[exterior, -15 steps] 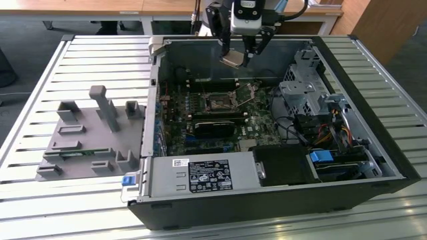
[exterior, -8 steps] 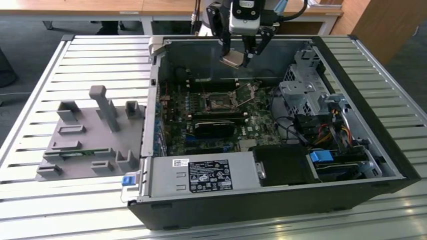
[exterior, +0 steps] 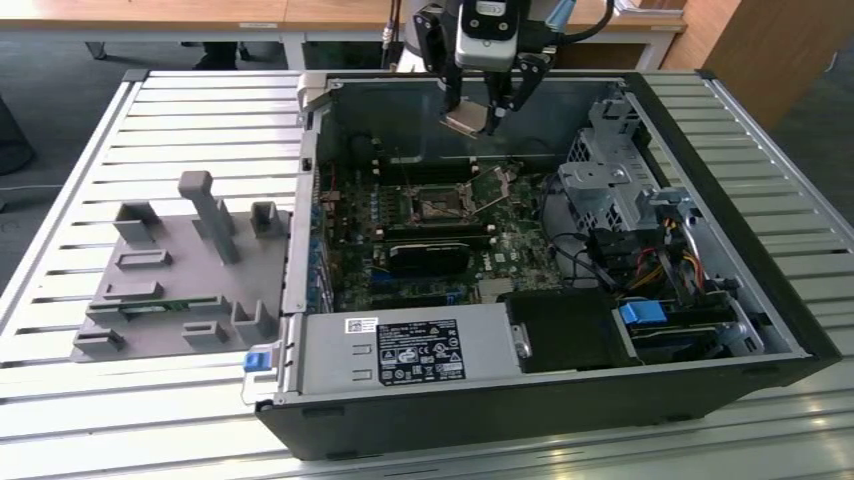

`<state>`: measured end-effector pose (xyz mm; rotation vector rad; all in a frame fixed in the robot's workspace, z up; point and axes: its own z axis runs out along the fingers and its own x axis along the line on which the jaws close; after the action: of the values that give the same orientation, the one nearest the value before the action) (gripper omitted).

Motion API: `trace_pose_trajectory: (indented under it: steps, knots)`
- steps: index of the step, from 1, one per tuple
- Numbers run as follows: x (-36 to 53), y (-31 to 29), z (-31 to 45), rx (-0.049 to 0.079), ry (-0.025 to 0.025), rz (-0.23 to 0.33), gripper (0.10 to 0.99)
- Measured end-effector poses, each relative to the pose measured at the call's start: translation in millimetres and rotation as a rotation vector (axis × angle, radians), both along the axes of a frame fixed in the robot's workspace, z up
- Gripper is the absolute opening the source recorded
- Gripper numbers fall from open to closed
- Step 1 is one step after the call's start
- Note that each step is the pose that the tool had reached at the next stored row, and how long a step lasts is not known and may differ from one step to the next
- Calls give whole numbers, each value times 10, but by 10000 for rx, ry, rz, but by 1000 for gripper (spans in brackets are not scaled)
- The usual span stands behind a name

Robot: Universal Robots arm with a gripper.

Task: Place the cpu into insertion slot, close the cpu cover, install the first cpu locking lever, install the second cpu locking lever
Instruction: 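Place the cpu into insertion slot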

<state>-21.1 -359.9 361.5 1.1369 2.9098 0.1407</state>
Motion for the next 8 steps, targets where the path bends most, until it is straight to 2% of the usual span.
trace_pose_trajectory:
  steps: [8]
  knots:
    - [0,0,-5,1,0,-288,541]
